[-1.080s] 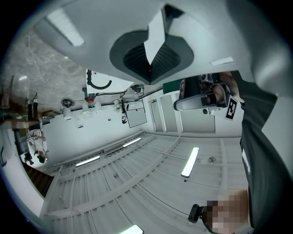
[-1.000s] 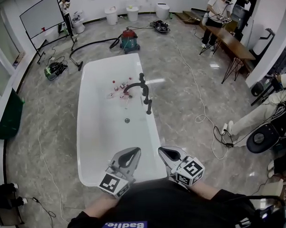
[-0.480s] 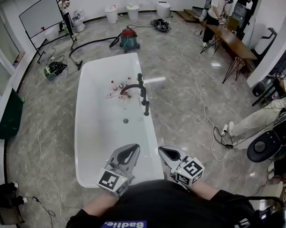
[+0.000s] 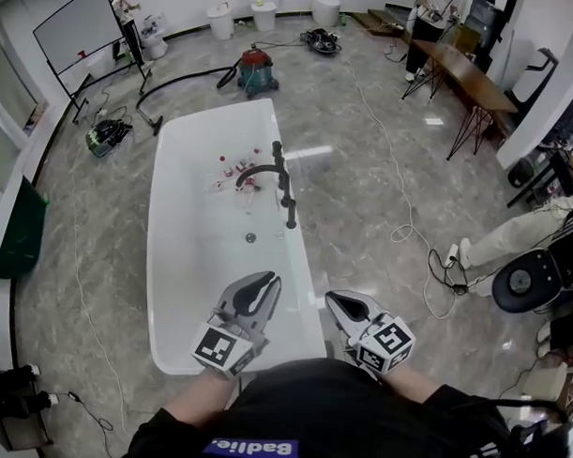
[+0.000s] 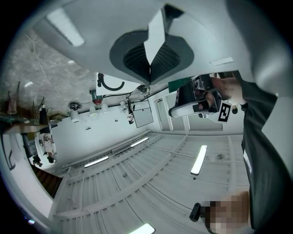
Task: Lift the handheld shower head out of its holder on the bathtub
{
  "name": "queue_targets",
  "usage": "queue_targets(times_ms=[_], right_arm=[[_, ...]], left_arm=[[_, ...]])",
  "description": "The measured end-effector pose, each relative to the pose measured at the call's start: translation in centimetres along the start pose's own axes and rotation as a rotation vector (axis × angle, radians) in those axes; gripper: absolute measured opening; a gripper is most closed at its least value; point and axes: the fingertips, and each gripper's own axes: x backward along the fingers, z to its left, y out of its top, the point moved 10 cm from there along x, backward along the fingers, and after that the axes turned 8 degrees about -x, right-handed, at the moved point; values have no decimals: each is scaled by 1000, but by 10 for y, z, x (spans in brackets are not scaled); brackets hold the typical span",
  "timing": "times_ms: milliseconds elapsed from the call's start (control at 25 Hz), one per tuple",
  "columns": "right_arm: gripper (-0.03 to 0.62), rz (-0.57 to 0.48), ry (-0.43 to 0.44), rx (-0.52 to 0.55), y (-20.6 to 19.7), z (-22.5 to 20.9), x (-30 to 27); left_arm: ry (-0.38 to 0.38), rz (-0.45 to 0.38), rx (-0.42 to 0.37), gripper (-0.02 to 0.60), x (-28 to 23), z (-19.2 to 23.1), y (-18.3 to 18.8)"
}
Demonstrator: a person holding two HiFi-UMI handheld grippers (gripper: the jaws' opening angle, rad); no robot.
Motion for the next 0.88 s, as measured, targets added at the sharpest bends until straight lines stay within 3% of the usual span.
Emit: queue_targets(times_ms=[120, 480, 880], right_arm=[[3, 2, -14, -12, -3, -8, 0], [3, 20, -38, -30, -1, -26, 15], [3, 37, -66, -61, -7, -53, 18]], left_arm=[[-16, 5, -1, 61, -11, 6, -5], [-26, 30, 11, 104, -42, 19, -11], [40, 96, -10, 144, -78, 63, -47]])
